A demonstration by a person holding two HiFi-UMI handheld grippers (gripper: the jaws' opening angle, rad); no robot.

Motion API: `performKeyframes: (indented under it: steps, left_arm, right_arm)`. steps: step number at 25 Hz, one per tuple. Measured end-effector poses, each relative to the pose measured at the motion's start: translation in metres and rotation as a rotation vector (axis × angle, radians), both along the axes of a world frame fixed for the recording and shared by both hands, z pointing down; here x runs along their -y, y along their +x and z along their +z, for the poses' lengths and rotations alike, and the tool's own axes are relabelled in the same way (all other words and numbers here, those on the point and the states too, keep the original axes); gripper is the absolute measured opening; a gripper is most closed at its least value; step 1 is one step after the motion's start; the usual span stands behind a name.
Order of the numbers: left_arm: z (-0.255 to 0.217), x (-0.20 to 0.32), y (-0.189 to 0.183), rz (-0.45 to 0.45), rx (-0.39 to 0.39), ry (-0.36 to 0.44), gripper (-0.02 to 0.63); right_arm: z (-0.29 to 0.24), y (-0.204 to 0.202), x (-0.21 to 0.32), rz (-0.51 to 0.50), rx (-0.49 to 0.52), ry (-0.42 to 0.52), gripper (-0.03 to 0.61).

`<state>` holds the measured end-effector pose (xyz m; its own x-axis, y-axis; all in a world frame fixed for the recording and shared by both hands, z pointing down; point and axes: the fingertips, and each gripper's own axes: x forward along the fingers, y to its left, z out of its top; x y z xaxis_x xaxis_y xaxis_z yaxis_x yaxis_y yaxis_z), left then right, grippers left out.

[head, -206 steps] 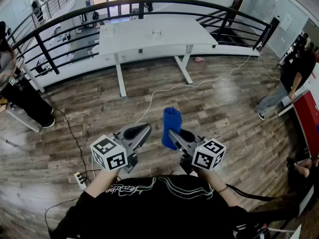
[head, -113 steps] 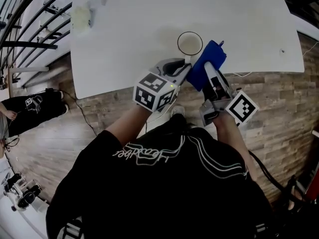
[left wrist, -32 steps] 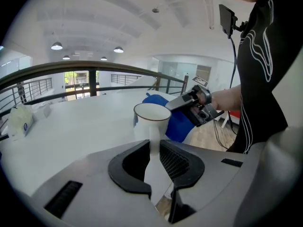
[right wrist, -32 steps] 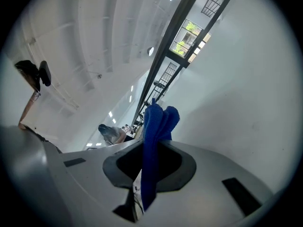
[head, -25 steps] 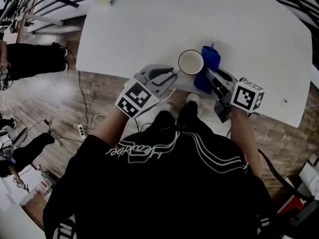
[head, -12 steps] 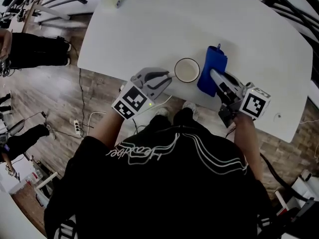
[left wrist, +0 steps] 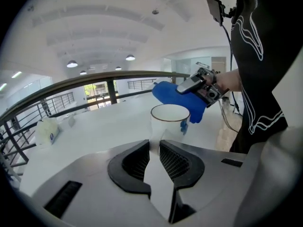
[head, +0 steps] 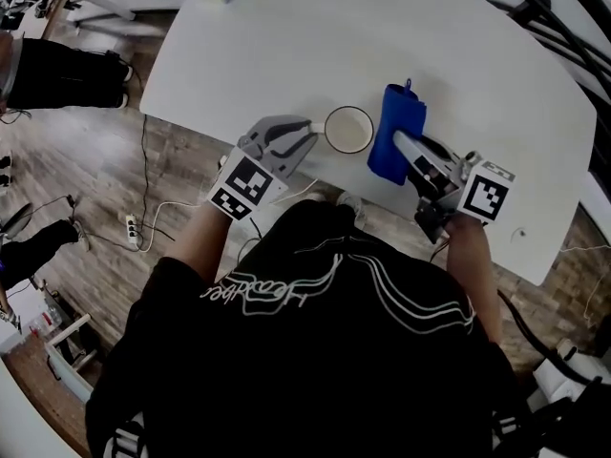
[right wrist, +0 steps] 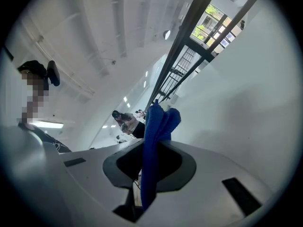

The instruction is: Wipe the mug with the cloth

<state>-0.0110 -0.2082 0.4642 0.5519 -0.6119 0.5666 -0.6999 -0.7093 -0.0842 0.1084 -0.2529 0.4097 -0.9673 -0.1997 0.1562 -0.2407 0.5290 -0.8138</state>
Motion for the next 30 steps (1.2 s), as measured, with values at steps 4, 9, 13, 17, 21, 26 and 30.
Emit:
performKeyframes:
  steps: [4, 9, 13, 17, 21, 26, 30]
  left_arm:
    - [-0.003, 0.004, 0.001, -0.007, -0.004, 0.034, 0.067]
    - [-0.007, 0.011, 0.004, -0.026, -0.03, 0.056, 0.067]
    - [-0.015, 0.008, 0.006, -0.029, -0.051, 0.069, 0.067]
    - [-0.021, 0.007, 0.011, -0.05, -0.025, 0.112, 0.067]
    - [-0.014, 0.019, 0.002, -0.089, -0.068, 0.11, 0.067]
    - [0.006, 0.024, -0.017, -0.08, -0.042, 0.12, 0.067]
    - [0.01, 0.024, -0.02, -0.067, -0.022, 0.114, 0.067]
  right_arm:
    - [-0.001, -0.004, -0.002, -0.032, 0.003, -0.006, 0.048]
    - [0.003, -0.005, -0.001, -0.035, 0.025, -0.035, 0.048]
    - [-0.001, -0.01, -0.003, -0.049, 0.031, -0.032, 0.048]
    - [0.002, -0.004, -0.003, -0.05, 0.034, -0.064, 0.048]
    - [0.029, -0.016, 0.01, -0.051, -0.019, -0.098, 0.048]
    - [0.069, -0.04, 0.013, -0.068, -0.106, -0.114, 0.048]
    - [0.064, -0.037, 0.016, -0.06, -0.106, -0.109, 0.048]
